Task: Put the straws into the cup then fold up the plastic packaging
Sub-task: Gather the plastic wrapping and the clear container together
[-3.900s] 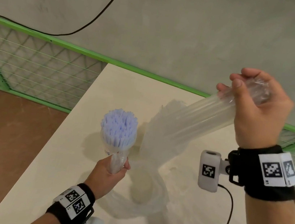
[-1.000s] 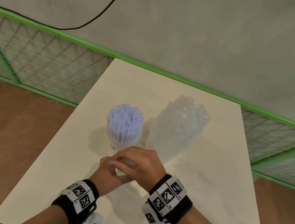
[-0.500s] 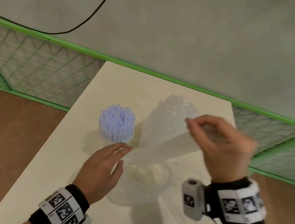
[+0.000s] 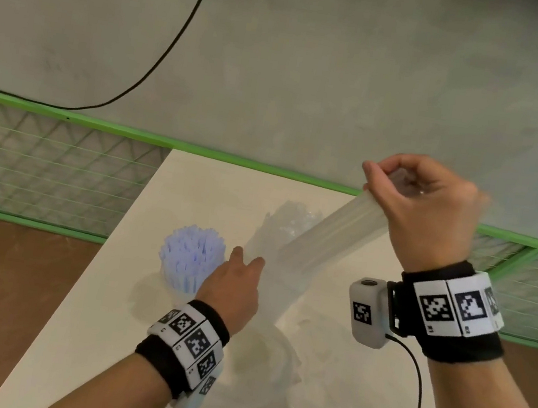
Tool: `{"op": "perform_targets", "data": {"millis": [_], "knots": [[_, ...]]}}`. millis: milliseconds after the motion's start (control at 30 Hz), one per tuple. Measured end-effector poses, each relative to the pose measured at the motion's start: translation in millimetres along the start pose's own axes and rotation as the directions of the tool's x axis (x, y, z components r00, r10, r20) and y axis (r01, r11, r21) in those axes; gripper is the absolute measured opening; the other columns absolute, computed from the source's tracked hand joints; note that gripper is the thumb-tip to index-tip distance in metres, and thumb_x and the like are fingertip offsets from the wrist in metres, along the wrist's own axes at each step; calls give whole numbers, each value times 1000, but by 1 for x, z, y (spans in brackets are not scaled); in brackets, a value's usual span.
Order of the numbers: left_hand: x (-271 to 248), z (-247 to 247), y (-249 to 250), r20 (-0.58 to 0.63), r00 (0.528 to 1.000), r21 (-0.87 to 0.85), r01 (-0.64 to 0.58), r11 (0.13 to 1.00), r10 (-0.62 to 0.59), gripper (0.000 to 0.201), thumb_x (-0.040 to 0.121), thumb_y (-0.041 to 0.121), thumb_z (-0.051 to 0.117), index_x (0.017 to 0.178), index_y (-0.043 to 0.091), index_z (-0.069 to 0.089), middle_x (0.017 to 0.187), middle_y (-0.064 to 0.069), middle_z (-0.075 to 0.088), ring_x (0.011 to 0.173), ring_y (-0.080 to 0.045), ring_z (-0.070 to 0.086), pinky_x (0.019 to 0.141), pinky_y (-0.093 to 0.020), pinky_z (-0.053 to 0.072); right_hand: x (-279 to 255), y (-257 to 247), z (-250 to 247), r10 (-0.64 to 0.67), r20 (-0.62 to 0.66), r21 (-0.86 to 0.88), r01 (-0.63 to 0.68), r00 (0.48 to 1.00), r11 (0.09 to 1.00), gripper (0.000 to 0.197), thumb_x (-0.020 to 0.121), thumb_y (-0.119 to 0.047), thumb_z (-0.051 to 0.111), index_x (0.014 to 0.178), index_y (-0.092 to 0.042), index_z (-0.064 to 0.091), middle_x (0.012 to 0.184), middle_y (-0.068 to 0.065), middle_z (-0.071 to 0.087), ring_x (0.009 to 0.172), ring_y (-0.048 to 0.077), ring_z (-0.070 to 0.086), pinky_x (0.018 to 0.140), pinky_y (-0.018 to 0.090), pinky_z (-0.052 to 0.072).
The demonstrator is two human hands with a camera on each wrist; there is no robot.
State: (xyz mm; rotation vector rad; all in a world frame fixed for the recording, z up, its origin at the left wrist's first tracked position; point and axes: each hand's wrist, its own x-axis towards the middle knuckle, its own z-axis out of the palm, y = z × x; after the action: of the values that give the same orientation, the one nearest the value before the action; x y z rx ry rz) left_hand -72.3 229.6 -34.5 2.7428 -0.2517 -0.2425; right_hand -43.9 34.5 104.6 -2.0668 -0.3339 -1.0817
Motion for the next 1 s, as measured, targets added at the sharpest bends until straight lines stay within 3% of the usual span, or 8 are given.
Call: {"op": "perform_targets", "data": {"millis": [133,200,300,433,567,700,867,1000], "knots": [[3,-3,1,-75,996,-46,-51,998,48,29,101,28,43,126,26,58,119,-5,47,93,-21,60,81,-22,42,4,0,1,-89,25,-98,91,996,991,17,82,-27,78,76,-12,73,62,-8,62,56,-10,51,56,16,48],[2,-2,1,-65,996,-64,-58,996,54,27,101,33,44,119,25,62,116,-4,50,92,-20,59,78,-22,41,1,1,2,-121,70,-99,127,990,987,16,82,-26,78,75,-11,73,63,-10,61,55,-9,50,58,7,43],[-1,0,0,-73,994,-68,-81,994,76,27,101,34,44,117,25,64,110,-3,50,87,-17,55,74,-20,38,-10,4,9,-196,150,-76,209,969,975,14,82,-20,80,76,-8,73,64,-7,63,58,1,53,59,4,42],[-5,1,0,-77,990,-54,-126,991,121,28,104,32,41,123,26,61,112,-2,52,97,-15,56,78,-19,39,-21,11,22,-266,203,-58,283,942,957,13,81,-17,81,76,-7,73,65,-1,68,56,5,55,57,12,47],[-6,2,1,-101,989,-95,-114,989,105,28,102,33,43,119,26,64,110,-2,54,94,-19,60,78,-22,42,-44,29,35,-269,344,-12,291,900,957,14,82,-19,79,78,-8,73,67,0,69,58,14,63,57,24,52],[-6,6,0,-109,990,-94,-100,990,90,26,102,27,44,115,25,66,106,-1,54,90,-21,61,77,-26,45,-72,49,46,-296,365,-6,320,883,948,15,85,-23,75,80,-9,72,74,0,71,66,15,67,58,33,55],[-6,6,-1,-107,989,-82,-107,991,98,28,103,26,42,117,24,66,106,-2,55,91,-22,61,78,-28,47,-101,67,57,-324,372,-10,353,870,936,19,88,-26,68,89,-7,74,90,2,74,99,17,70,78,34,57],[-7,4,-2,-103,988,-73,-124,990,116,30,103,31,40,121,27,64,108,-2,55,94,-22,60,80,-27,45,-111,69,59,-337,450,-44,397,827,917,25,97,-27,59,109,-9,72,115,2,71,124,23,58,90,38,55]]}}
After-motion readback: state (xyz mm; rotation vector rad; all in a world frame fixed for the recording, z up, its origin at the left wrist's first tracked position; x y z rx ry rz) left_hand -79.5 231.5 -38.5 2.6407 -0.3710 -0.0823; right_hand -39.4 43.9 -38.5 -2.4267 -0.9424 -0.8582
